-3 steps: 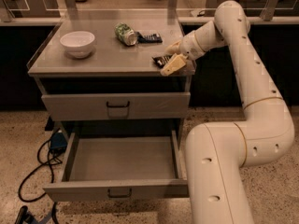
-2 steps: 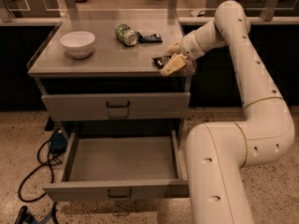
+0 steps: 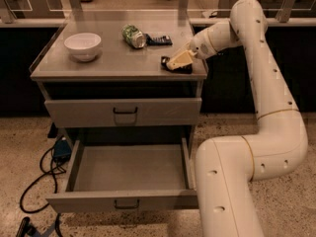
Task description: Place rxbar chocolate into middle drawer
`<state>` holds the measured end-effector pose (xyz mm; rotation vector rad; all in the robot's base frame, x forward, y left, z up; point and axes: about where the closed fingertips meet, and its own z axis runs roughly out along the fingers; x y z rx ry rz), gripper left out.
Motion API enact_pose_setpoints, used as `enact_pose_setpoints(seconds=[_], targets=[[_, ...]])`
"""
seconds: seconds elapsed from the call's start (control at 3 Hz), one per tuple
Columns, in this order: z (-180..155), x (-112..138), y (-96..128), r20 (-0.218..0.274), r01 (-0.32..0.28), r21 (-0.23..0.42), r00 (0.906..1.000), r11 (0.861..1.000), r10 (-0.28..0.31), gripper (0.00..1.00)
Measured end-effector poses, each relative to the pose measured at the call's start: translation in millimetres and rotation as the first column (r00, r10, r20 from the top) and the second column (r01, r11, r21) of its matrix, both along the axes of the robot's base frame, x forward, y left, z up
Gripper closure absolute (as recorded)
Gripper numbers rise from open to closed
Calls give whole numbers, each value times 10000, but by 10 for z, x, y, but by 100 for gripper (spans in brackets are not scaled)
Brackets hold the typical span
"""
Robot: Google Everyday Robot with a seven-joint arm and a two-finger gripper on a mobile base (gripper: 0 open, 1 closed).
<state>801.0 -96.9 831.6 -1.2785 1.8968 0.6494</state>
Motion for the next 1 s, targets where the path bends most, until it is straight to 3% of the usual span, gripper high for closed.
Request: enact_pose_setpoints(seconds=[0.33,1.0], targets=[[-109,-63,40,-653,56,-134,9978,9999,-64,100],[-63,-107,121,-878,-84,-271,9961,9996,60,100]])
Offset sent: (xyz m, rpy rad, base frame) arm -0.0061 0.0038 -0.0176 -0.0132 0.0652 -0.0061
